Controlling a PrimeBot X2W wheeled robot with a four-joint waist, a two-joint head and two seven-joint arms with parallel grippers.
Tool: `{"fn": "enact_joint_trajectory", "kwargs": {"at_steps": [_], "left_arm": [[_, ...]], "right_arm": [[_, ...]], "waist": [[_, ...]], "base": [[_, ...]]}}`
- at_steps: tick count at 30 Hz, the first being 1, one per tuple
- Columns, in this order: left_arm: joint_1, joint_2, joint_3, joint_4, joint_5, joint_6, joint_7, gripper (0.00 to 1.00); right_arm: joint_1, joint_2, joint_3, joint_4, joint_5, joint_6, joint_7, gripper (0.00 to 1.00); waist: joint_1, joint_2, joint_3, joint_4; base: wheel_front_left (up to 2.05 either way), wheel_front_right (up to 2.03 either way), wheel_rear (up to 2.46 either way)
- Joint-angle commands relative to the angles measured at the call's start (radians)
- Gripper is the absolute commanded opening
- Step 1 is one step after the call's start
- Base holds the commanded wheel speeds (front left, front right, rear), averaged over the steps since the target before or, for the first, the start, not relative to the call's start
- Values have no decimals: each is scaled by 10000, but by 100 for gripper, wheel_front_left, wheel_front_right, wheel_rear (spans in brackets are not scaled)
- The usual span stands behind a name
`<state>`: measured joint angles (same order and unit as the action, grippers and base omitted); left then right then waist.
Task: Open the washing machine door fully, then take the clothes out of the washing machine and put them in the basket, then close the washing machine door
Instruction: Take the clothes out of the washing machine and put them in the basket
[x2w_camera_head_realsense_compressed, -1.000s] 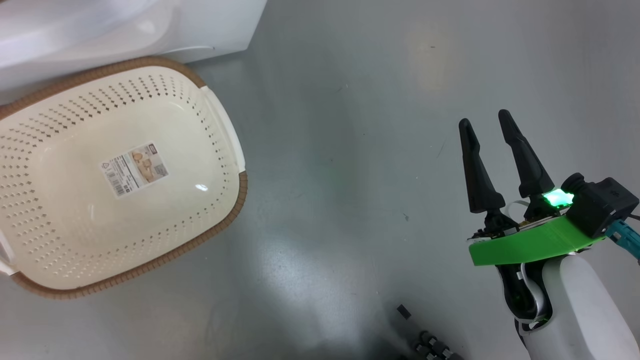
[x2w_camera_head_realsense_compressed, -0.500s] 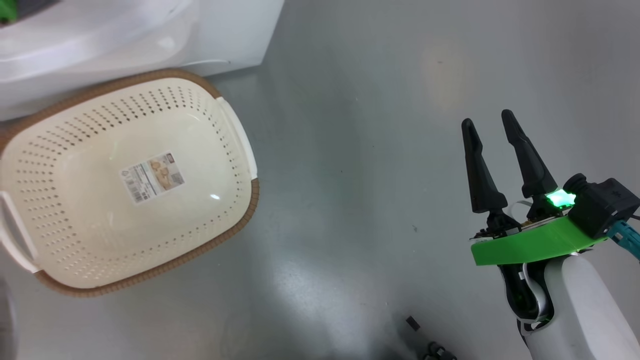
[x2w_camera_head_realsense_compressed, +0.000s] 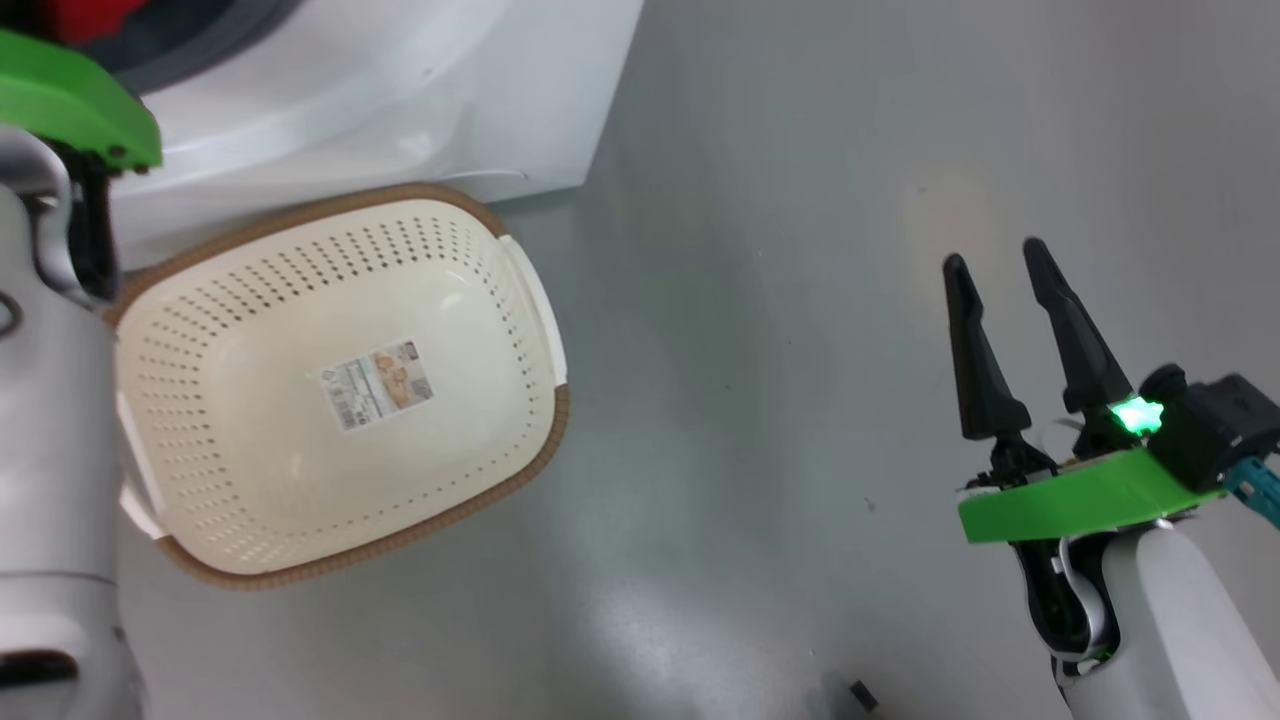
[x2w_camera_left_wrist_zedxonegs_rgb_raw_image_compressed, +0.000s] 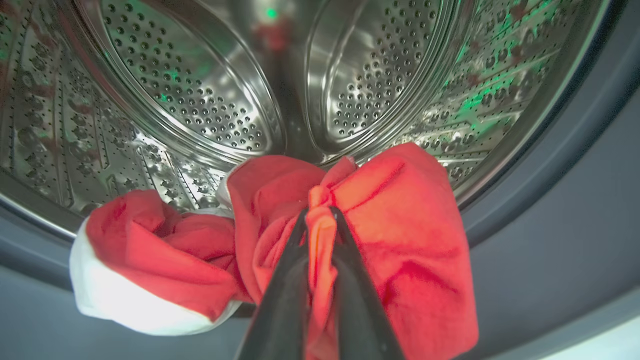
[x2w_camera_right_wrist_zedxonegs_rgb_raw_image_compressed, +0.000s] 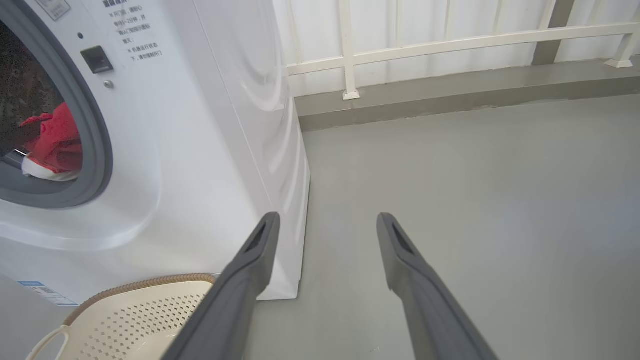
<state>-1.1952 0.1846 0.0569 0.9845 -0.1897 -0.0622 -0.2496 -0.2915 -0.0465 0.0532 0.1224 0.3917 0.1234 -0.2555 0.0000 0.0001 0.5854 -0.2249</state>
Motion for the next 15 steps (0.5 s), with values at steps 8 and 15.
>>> {"fn": "enact_joint_trajectory", "kwargs": {"at_steps": [8,15], "left_arm": [[1852,-329,759,-2538,89,-179,-121,0],[3216,-826,944,-4232,691,-238,-121,0]], "right_arm": [[698,-37,-357,-282,-424,73,-63,100],[1033,-37,-700,-294,-532,73,-63,100]], "waist": [[0,-1,-674,731],[0,-1,-1088,1083]], "base": [[0,0,0],[0,0,0]]}}
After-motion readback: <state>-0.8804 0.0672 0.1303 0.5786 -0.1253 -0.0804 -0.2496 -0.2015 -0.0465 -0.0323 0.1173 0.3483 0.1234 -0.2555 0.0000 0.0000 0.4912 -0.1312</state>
